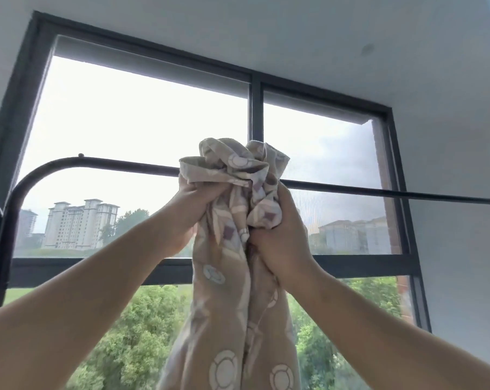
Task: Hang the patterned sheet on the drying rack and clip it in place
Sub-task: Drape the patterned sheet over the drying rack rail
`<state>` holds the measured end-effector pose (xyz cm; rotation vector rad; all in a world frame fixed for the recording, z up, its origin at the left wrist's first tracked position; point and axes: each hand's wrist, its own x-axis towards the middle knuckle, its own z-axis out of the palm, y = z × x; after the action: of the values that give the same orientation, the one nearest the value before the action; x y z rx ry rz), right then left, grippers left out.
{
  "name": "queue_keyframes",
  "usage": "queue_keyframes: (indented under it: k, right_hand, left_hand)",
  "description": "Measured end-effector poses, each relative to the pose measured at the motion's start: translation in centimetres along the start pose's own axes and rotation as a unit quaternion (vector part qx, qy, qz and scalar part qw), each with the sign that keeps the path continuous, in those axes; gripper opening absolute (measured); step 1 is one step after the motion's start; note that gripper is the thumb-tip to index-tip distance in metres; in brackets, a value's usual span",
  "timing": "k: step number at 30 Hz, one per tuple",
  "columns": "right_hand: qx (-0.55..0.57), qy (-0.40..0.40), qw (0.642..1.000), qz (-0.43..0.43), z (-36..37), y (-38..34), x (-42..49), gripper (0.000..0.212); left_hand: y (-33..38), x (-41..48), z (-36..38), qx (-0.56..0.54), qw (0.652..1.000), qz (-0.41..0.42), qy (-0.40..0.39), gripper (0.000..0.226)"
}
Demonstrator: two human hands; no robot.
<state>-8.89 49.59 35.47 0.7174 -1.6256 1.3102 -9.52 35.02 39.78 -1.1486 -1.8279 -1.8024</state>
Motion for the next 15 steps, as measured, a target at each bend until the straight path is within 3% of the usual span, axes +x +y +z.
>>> queue_keyframes:
  k: [1,2,4,5,7,8,10,11,15]
  right_hand:
    - [-0.003,0.014,1.0,-0.01,-0.3,-0.4,0.6,0.063]
    - [-0.002,0.024,1.0,-0.019,-0.5,-0.9,1.3,0.06]
    - [-0.002,0.026,0.999,-0.031,-0.6,-1.8,2.5,0.058]
    - [-0.001,0.02,0.999,-0.041,-0.6,-2.0,3.1,0.059]
    - [0.007,0.01,0.998,-0.054,-0.3,-2.6,4.1,0.065]
    - [0.011,0.01,0.998,-0.06,-0.1,-2.9,4.6,0.069]
    - [0.011,0.023,0.997,-0.075,0.2,-3.5,5.9,0.072]
    - [0.009,0.034,0.996,-0.084,0.3,-3.8,6.6,0.071]
    - [0.021,0.076,0.99,-0.113,0.7,-5.2,10.3,0.061]
  left_hand:
    - [-0.2,-0.3,-0.5,0.053,0.997,-0.037,-0.034,0.077]
    - [-0.3,-0.8,-1.0,0.109,0.987,-0.084,-0.079,0.077]
    - [-0.4,-1.3,-1.3,0.174,0.968,-0.121,-0.131,0.031]
    - [-0.2,-1.0,-1.6,0.203,0.968,-0.107,-0.101,0.011]
    - [0.3,0.1,-2.9,0.229,0.973,-0.035,-0.015,0.004]
    - [0.9,0.7,-3.7,0.212,0.977,0.014,0.002,0.011]
    - [2.3,1.7,-4.5,0.18,0.98,0.084,0.015,0.048]
    - [3.0,2.0,-4.6,0.174,0.978,0.111,0.025,0.052]
    - [5.2,5.9,-5.1,0.188,0.948,0.171,0.194,0.016]
